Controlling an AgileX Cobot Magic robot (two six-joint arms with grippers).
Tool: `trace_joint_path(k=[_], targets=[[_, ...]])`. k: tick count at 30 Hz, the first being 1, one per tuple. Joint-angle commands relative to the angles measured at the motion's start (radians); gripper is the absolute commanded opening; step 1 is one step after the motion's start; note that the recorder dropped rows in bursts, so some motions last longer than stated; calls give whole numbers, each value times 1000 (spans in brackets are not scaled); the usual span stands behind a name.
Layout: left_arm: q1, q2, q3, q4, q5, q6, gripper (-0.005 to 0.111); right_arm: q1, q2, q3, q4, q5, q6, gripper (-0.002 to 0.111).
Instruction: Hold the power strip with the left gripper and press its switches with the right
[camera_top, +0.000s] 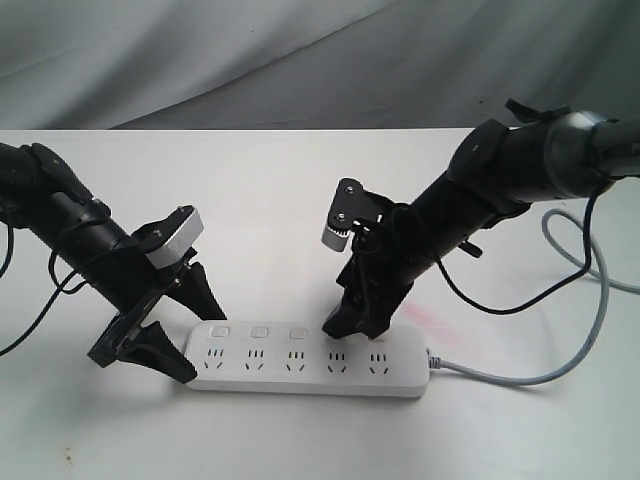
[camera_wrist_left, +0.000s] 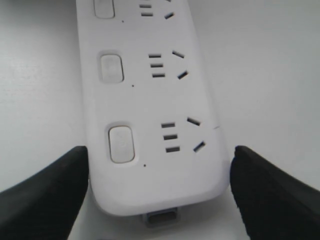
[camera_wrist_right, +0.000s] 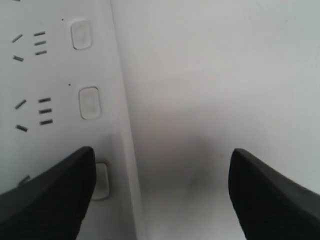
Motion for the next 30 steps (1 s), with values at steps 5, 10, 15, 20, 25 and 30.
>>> trace_joint_path(k=[5,10,15,20,25,30], targets=[[-5,8,7,28,-86,9,61,44,30,2,-107,-82,57,68],[-5,8,7,28,-86,9,61,22,16,2,-95,-69,59,68],[-5,8,7,28,-86,9,61,15,0,2,-130,-58,78,68],[-5,8,7,28,-86,9,61,17,0,2,-228,-56,145,68],[-5,8,7,28,-86,9,61,17,9,2,-240,-54,145,68],[-5,8,7,28,-86,9,61,17,15,2,-184,-49,153,68]])
